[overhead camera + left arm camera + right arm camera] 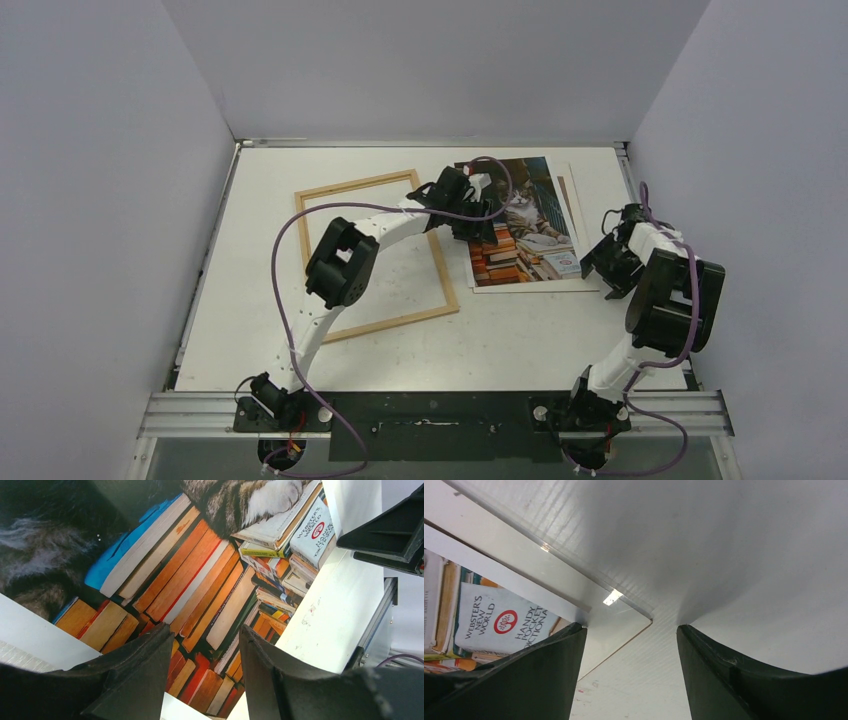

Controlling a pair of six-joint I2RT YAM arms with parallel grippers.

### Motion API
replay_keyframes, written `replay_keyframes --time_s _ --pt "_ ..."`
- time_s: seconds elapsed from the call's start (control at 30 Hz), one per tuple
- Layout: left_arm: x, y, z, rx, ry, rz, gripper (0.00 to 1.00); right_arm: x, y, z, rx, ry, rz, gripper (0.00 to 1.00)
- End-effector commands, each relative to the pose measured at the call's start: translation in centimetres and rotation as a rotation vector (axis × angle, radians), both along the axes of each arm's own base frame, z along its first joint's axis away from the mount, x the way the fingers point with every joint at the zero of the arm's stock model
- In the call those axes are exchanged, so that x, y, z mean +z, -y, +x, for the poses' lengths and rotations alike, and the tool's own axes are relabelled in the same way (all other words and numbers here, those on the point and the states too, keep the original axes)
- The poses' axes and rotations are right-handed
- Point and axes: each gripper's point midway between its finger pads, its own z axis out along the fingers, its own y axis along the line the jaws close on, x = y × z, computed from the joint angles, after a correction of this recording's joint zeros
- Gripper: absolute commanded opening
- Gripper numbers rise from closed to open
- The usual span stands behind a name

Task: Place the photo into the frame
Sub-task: Pick up the photo frame item at the center of the board.

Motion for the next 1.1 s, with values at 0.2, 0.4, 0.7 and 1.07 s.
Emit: replay_keyframes --time_s 0.2,0.4,0.7,1.07 --pt "-3.1 -1.9 -0.8 -0.003 -0.035 0.134 0.5 -1.5 -1.3 0.7 -0.028 0.167 0.204 0.67" --pt "-3.8 -2.0 -1.1 -0.009 -0.045 0.152 0.5 -1.0 -1.3 2.1 -0.043 0.295 0.261 0.66" --pt "-5.2 -2.4 -1.6 -0.019 -0.053 0.217 0.5 -0.1 -1.3 3.0 -0.041 0.367 0.298 0.64" --pt "-7.3 -3.7 -1.9 -0.023 -0.057 0.332 0.5 -0.8 1.1 1.1 -0.032 0.238 0.153 0.65"
